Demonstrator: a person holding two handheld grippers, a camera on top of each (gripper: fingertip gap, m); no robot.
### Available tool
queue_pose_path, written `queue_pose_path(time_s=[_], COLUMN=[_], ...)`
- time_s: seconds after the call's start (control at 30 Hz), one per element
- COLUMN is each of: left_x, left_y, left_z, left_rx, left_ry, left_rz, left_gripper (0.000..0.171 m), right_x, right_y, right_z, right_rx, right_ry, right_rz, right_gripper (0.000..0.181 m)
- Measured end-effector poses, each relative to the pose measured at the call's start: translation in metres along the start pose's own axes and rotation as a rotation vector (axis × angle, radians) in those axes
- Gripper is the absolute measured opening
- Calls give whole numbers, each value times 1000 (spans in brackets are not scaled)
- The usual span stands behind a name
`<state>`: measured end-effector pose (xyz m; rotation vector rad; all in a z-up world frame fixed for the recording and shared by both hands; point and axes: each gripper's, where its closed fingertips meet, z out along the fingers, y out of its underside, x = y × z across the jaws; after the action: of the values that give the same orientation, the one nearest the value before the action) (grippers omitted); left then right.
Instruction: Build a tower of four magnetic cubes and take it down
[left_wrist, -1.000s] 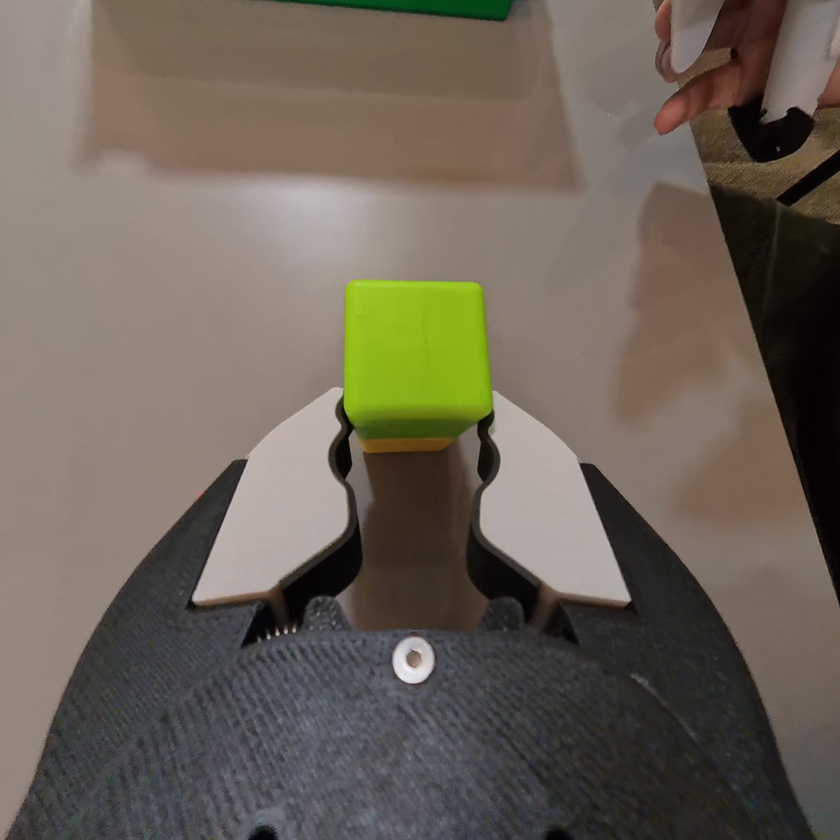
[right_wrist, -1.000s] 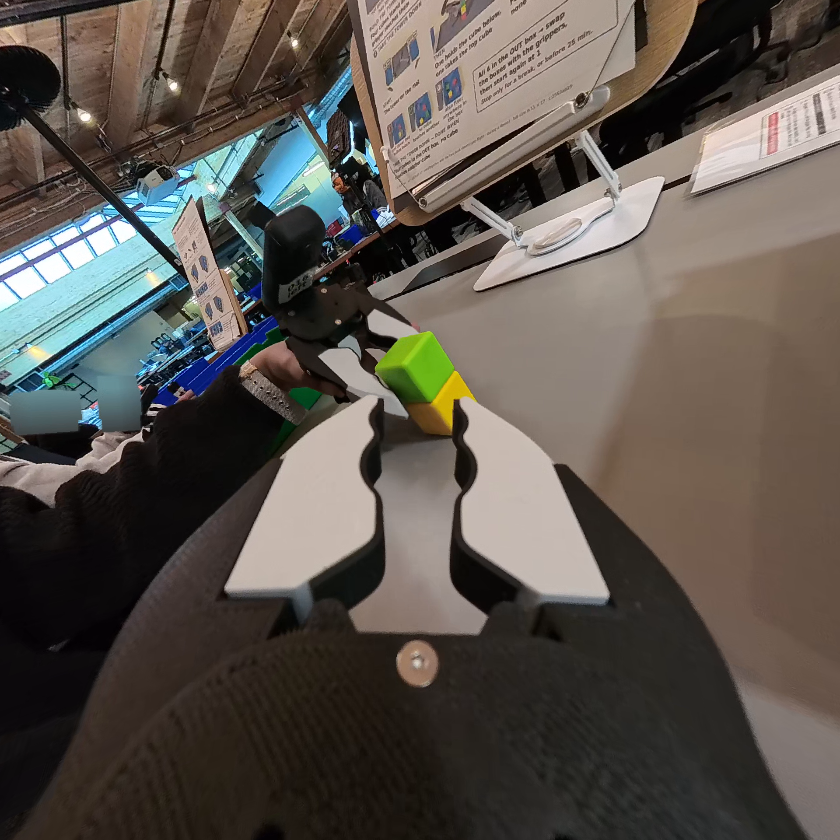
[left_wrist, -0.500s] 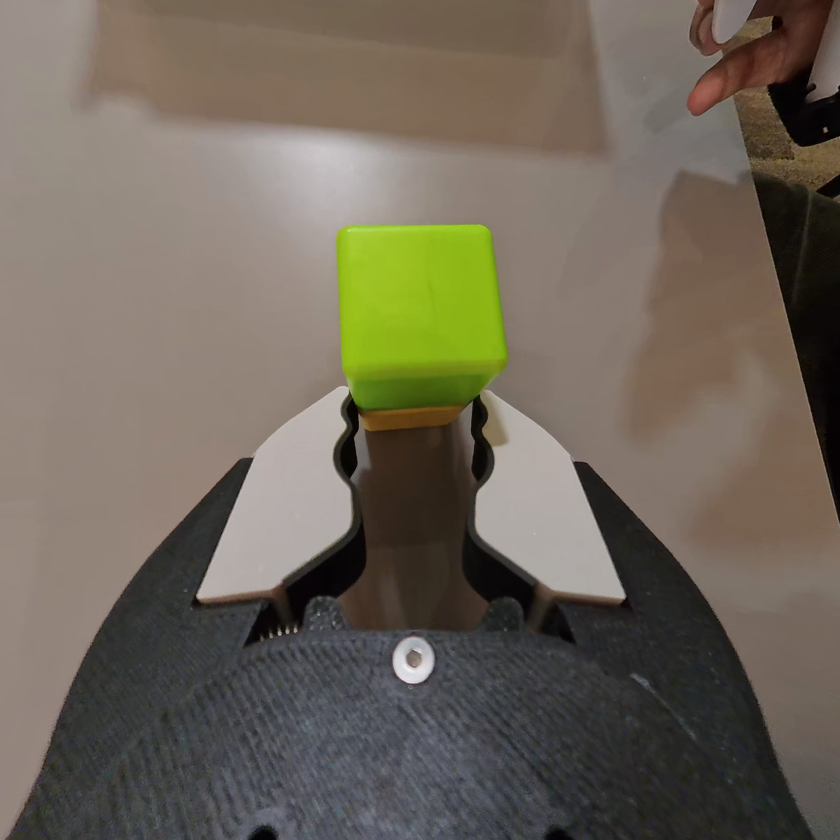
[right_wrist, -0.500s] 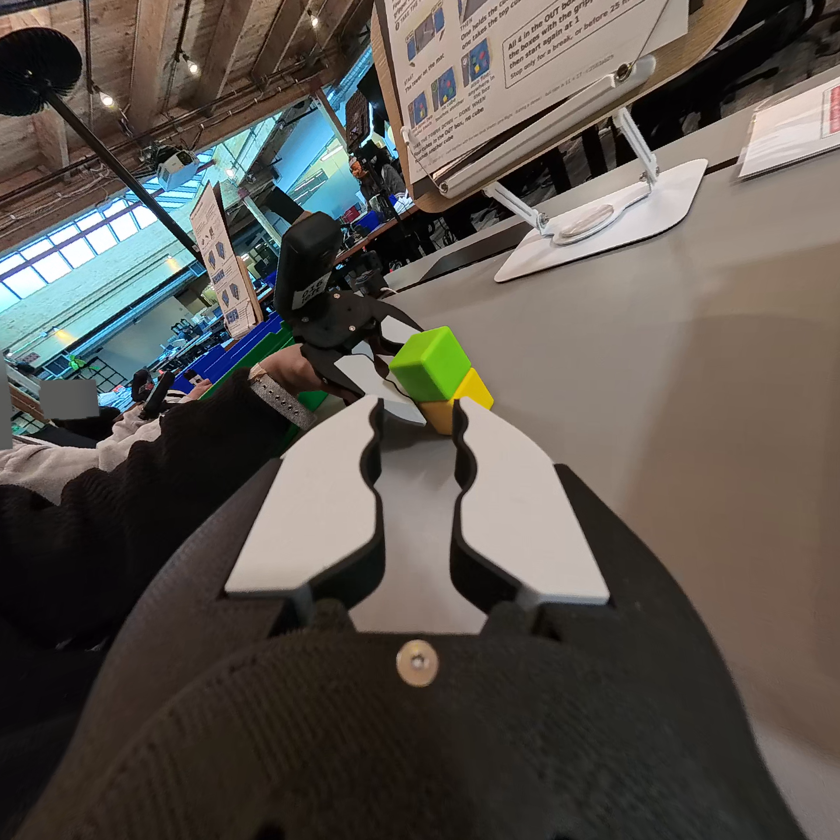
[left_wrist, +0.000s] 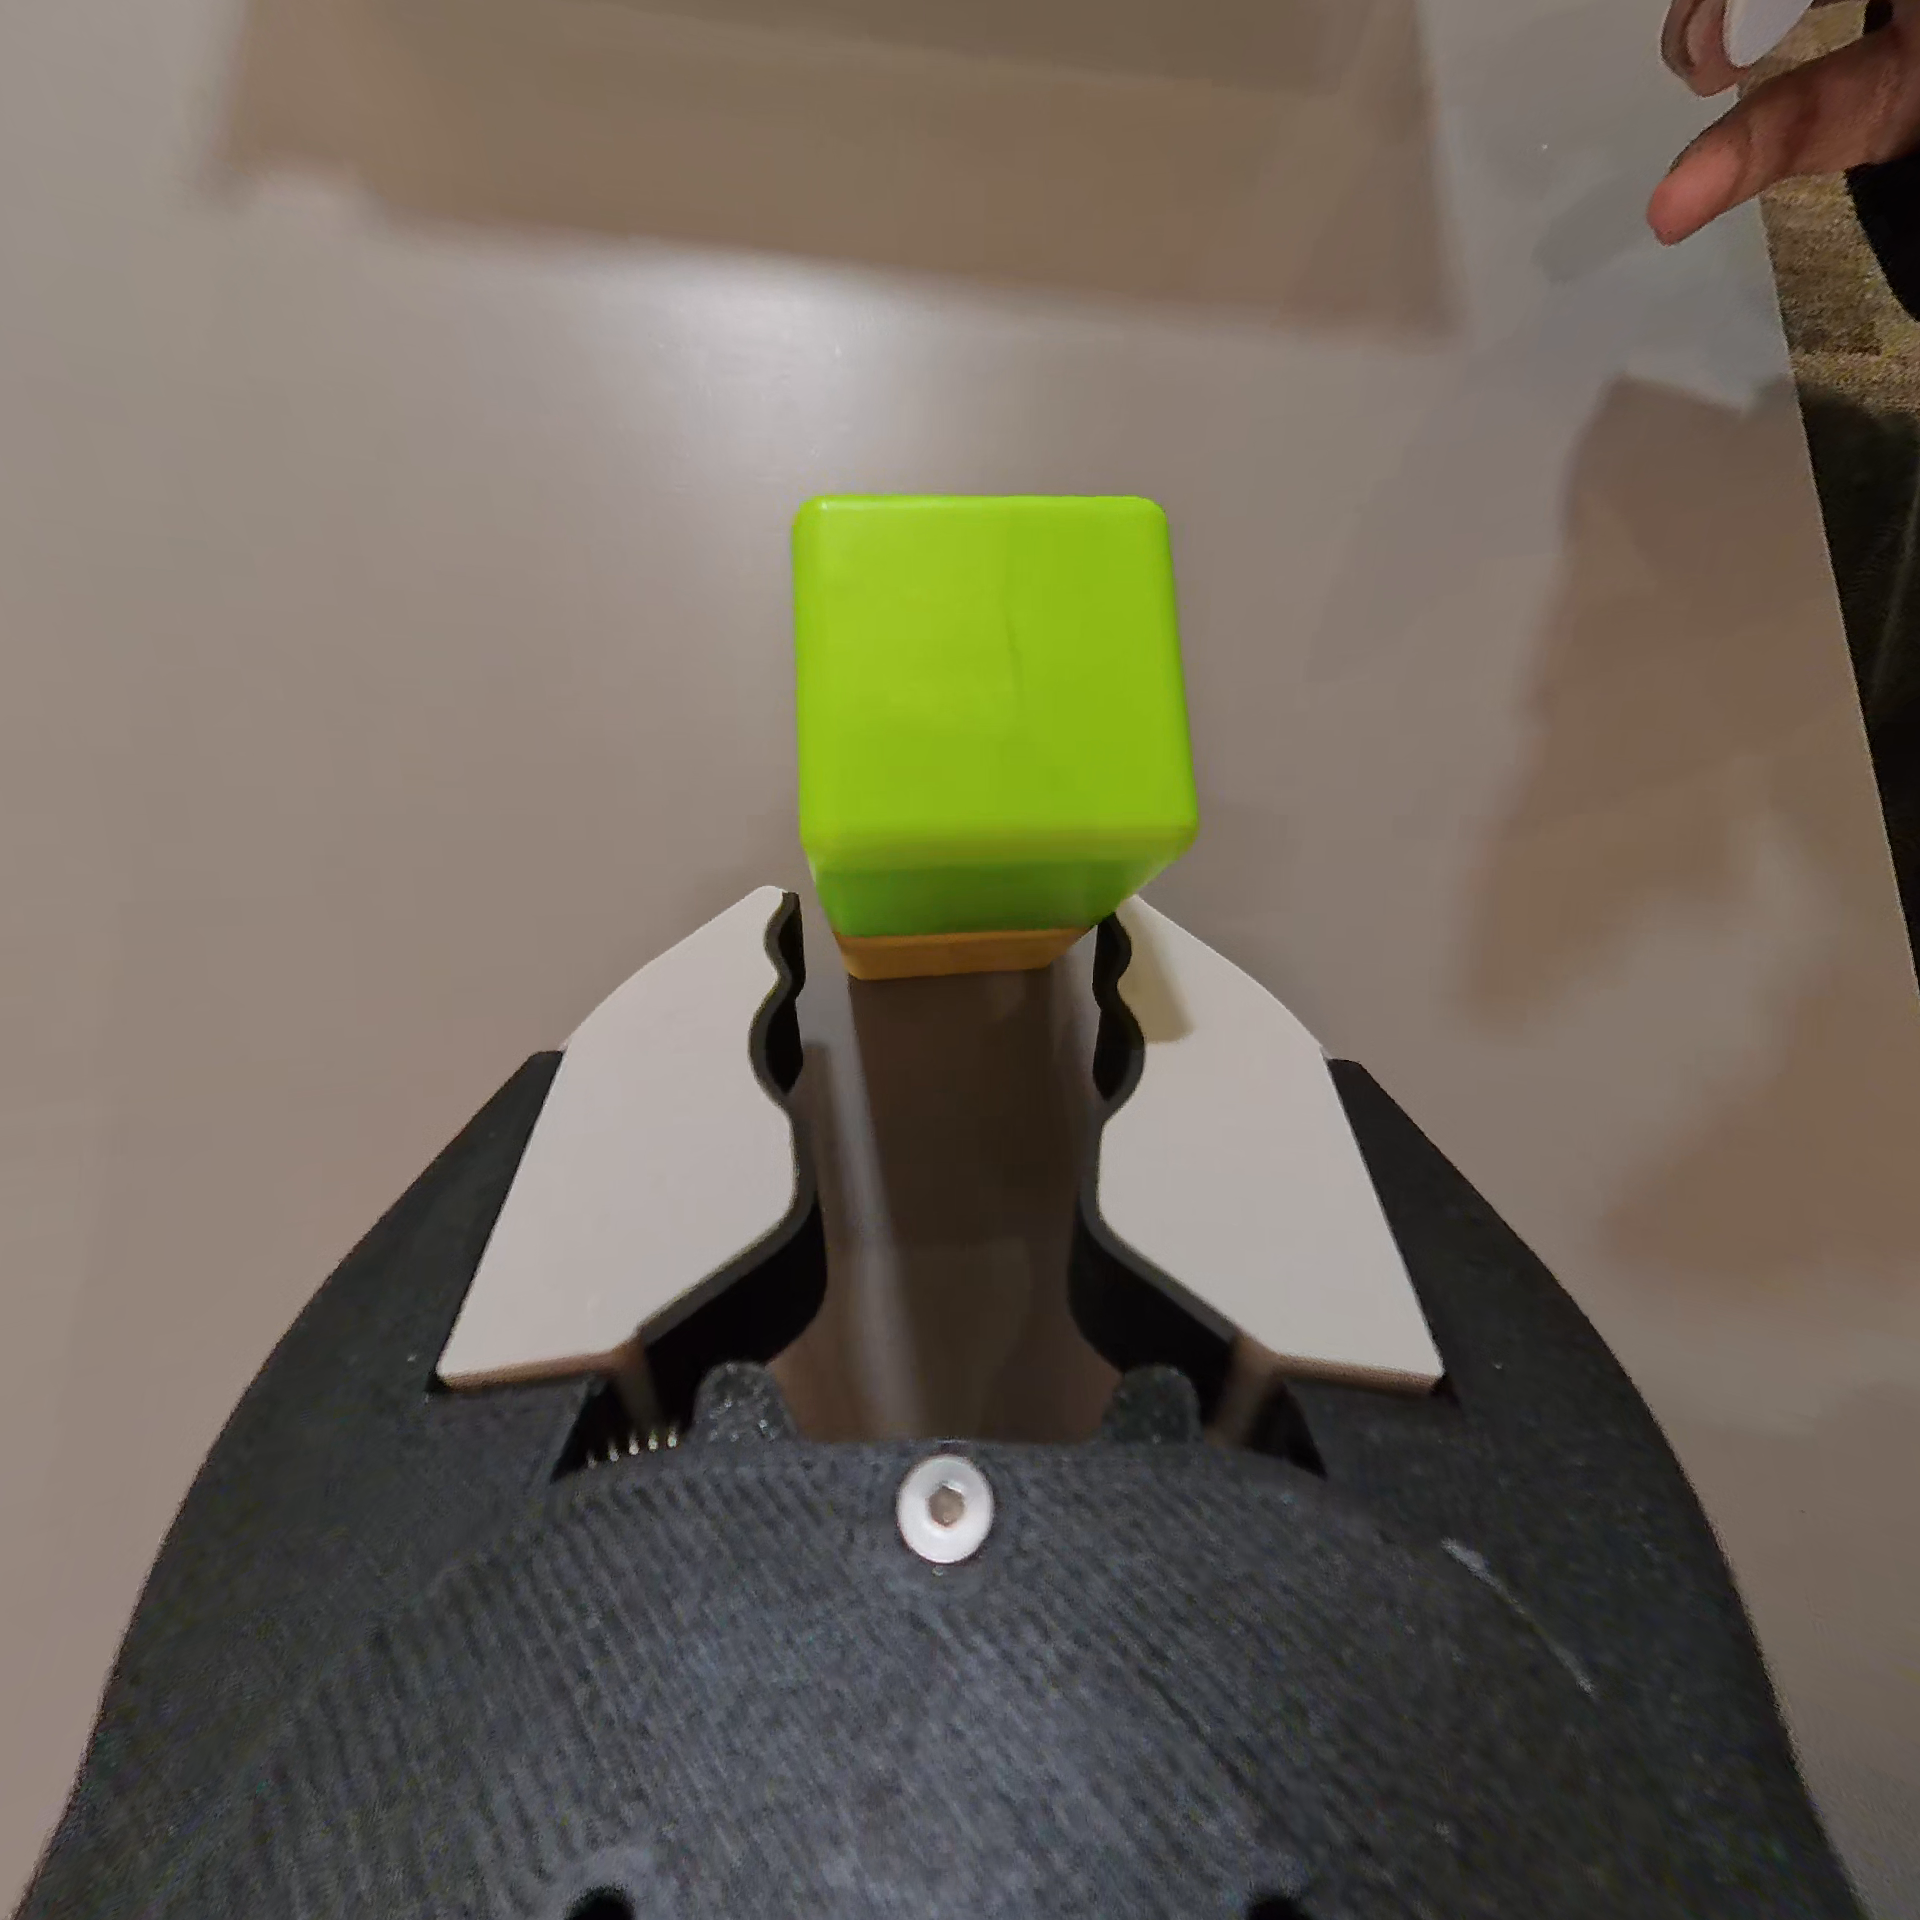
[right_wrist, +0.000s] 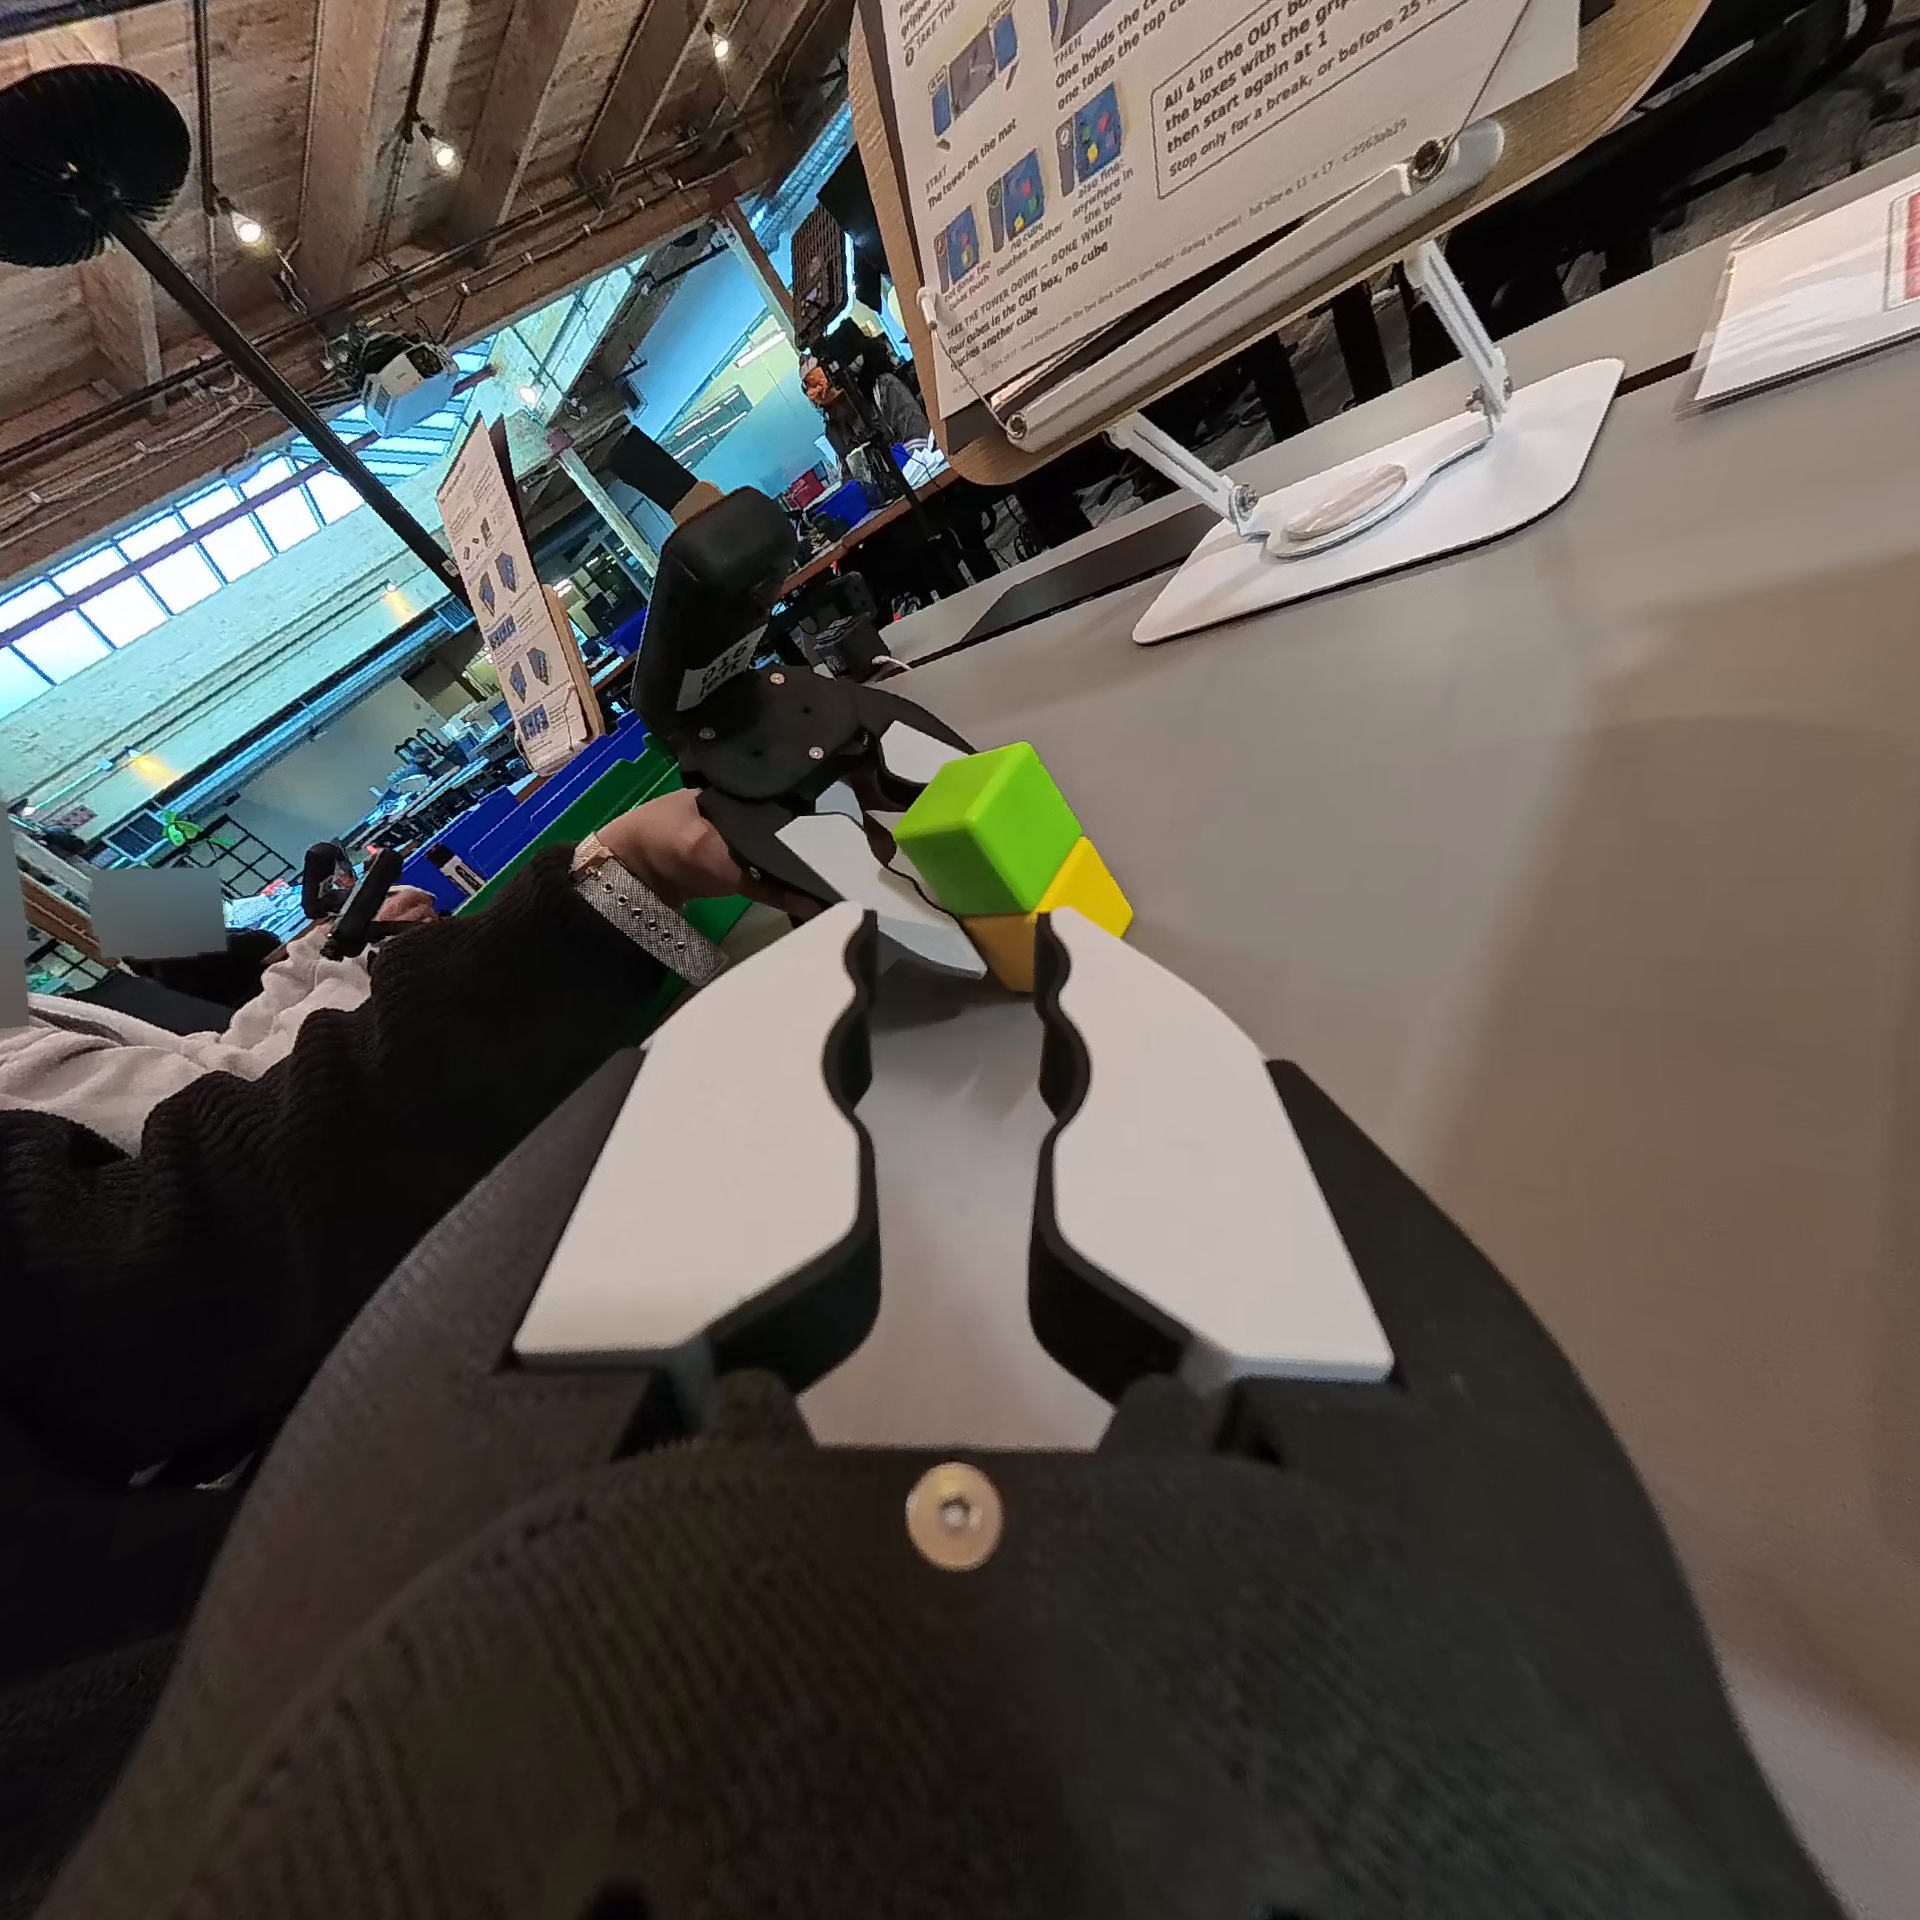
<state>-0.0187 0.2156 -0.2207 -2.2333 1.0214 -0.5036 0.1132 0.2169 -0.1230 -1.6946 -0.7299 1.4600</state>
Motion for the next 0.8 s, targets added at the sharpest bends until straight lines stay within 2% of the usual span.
queue_pose_path(time_s=[0.8], left_x=[-2], left_y=[2], left_z=[-2], left_rx=[-15], left_ry=[-3], left_rz=[-20], left_gripper=[53], right_x=[0], right_y=[0], right_z=[0], right_rx=[0], right_ry=[-2], right_rz=[3], right_gripper=[29])
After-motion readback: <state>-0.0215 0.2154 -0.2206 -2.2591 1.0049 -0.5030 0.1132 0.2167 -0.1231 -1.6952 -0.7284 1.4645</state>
